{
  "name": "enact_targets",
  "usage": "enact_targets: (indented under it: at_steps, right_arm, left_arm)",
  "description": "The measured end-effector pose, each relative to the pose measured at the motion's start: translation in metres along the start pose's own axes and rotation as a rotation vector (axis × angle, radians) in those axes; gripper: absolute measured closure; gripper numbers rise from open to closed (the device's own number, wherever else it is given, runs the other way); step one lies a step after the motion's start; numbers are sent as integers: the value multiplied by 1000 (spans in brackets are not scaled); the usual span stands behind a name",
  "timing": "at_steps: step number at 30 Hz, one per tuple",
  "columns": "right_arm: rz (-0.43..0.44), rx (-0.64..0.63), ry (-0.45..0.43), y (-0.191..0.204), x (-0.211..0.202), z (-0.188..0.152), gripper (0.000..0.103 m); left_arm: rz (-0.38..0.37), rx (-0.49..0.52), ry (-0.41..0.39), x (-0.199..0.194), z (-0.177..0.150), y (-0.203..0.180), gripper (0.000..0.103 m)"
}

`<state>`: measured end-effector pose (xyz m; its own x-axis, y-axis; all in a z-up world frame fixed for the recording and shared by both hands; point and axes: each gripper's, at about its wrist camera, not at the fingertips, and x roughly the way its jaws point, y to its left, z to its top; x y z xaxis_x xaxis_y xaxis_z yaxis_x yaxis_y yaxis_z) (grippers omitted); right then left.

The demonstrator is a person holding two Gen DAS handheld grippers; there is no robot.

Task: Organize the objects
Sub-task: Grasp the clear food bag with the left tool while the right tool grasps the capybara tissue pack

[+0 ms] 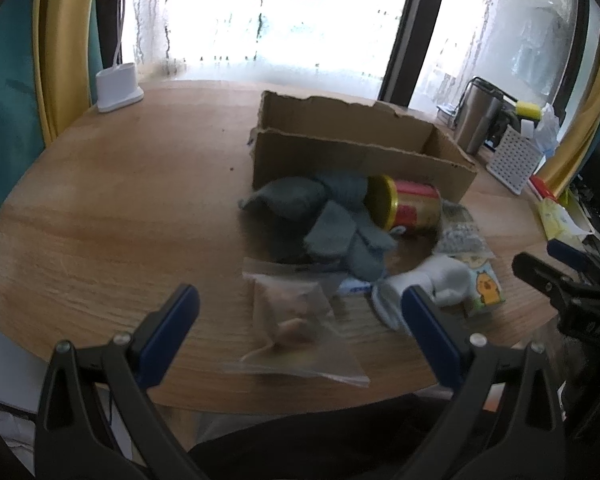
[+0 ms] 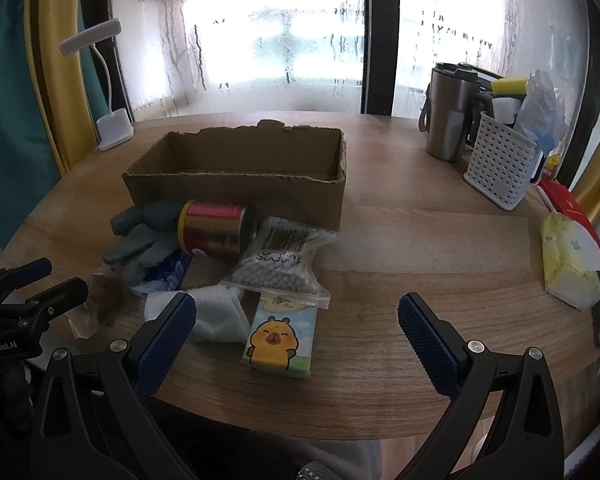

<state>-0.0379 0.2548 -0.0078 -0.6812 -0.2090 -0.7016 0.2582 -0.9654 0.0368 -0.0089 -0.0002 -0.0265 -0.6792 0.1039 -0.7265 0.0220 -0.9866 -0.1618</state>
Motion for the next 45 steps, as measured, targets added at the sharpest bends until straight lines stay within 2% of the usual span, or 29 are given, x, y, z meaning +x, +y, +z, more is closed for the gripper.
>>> enact_targets:
  at_steps: [10,25,27,28,34,38,43,45]
  right_arm:
    - [-22,21,38,-12,19,-4,0]
    - [-17,6,112,-9,46,-12,1]
    - [-17,6,127,-9,50,-13,8]
    - [-17,6,134,-9,51,-14,8]
    - [-1,7,155,-8,57,-16,14]
    - [30,-3,169,-3,58,-17,27]
    - [46,-3,185,1,60,-19,35]
    - [55,-5,188,1,59,-20,42]
  left_arm:
    - [16,-9,38,18,-4,5,1]
    - [34,3,68,37,-8,8,2]
    - [30,8,72,38,-9,8,6]
    - [25,11,77,39,-9,8,14]
    - [16,19,89,43,-12,7,23]
    - [4,30,94,43,-13,3,32]
    - [-8,27,90,40,-14,2,35]
    - [-9,28,79,38,-14,2,37]
